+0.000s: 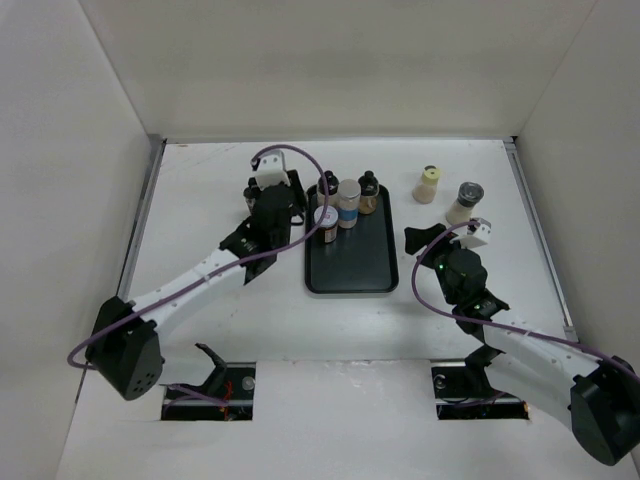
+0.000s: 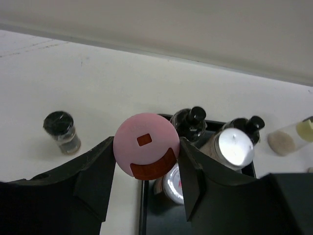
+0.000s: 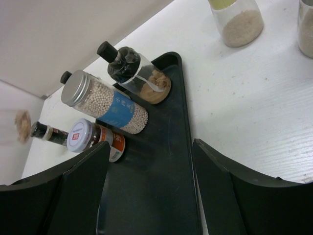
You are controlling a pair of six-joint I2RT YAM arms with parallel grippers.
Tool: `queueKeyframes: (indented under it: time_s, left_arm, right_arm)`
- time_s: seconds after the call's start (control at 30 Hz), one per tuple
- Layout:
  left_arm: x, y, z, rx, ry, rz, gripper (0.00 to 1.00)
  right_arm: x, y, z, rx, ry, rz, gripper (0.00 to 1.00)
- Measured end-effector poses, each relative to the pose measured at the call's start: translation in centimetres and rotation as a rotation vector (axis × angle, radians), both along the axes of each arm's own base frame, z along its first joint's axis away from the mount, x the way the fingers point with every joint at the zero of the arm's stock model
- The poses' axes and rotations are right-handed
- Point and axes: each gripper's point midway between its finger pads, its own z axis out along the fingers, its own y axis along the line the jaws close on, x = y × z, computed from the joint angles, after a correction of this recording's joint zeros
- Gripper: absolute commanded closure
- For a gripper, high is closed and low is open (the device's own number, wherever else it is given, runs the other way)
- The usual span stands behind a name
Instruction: Organize the condiment bottles
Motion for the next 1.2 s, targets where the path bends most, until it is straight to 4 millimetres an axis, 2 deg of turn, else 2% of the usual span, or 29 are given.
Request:
queueKeyframes:
  time_s: [0.07, 0.2, 0.3, 0.4, 0.57, 0.83, 1.03, 1.2]
  left_arm:
    - [-2.2, 0.4, -0.8, 0.02, 0.013, -0.009, 0.68]
    - [-5.8, 0.4, -4.2, 0.09, 0.097, -0.045, 0.68]
    - [-8.2, -1.1, -6.5, 0.116, 0.154, -0.108, 0.68]
    - [-10.0, -3.1, -7.9, 0.125, 0.182, -0.175, 0.68]
    - [-9.9, -5.2, -9.8, 0.132, 0.204, -0.21, 0.67]
    - [-8.9, -7.1, -13.6, 0.172, 0.255, -0.234, 0.67]
    - [-7.6, -8.2, -14.3, 0.18, 0.252, -0.242, 0.66]
    - [-6.8, -8.5, -14.9, 0.187, 0.249, -0.233, 0.64]
  right_arm:
    - [0.0, 0.0, -0.1, -0.001, 0.002, 0.0, 0.25]
    - [0.0, 0.0, 0.0, -0.001, 0.001, 0.0, 0.25]
    - [0.0, 0.0, 0.0, -0.001, 0.001, 0.0, 0.25]
    - [0.0, 0.0, -0.1, -0.001, 0.002, 0.0, 0.25]
    - [0.0, 0.0, -0.3, -0.006, 0.009, 0.0, 0.25]
    - [0.1, 0.0, -0.4, -0.007, 0.011, 0.0, 0.25]
    - [0.1, 0.1, -0.8, -0.013, 0.022, 0.0, 0.25]
    - [0.1, 0.1, -0.8, -0.013, 0.023, 0.0, 0.25]
